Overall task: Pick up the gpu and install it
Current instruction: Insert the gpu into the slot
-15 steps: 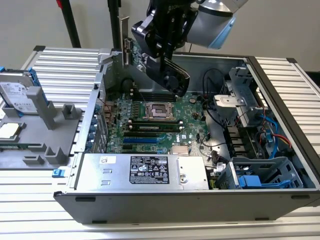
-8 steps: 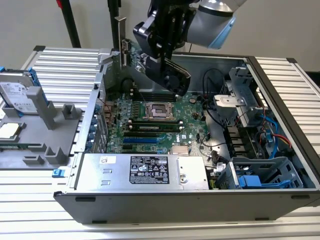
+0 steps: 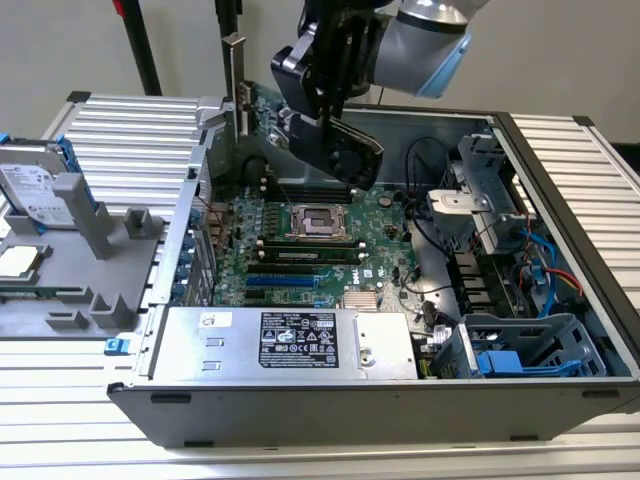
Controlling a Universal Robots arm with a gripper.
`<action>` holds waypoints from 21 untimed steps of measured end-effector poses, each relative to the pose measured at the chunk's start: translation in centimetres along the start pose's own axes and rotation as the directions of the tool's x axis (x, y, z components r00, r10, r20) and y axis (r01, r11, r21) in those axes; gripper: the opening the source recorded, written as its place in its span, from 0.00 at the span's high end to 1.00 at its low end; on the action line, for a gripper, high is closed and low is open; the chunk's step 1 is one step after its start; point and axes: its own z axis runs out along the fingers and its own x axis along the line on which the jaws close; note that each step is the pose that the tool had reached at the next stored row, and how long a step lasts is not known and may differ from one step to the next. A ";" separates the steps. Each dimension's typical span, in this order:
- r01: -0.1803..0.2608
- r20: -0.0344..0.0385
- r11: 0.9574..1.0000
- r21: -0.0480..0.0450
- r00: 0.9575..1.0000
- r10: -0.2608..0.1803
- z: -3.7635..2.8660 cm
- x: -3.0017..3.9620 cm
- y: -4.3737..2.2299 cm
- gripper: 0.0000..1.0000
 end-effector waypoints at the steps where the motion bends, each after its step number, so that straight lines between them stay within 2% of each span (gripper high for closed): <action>1: 0.011 -0.001 1.000 0.000 1.000 -0.011 0.00 0.00 0.00 1.00; 6: 0.062 -0.004 0.998 -0.001 0.998 -0.062 0.00 0.00 0.00 1.00; 11: 0.112 -0.007 0.994 -0.002 0.994 -0.112 0.00 0.00 0.00 1.00; 16: 0.162 -0.010 0.987 -0.003 0.987 -0.162 0.00 0.00 0.00 1.00; 21: 0.211 -0.013 0.977 -0.004 0.977 -0.211 0.00 0.00 0.00 1.00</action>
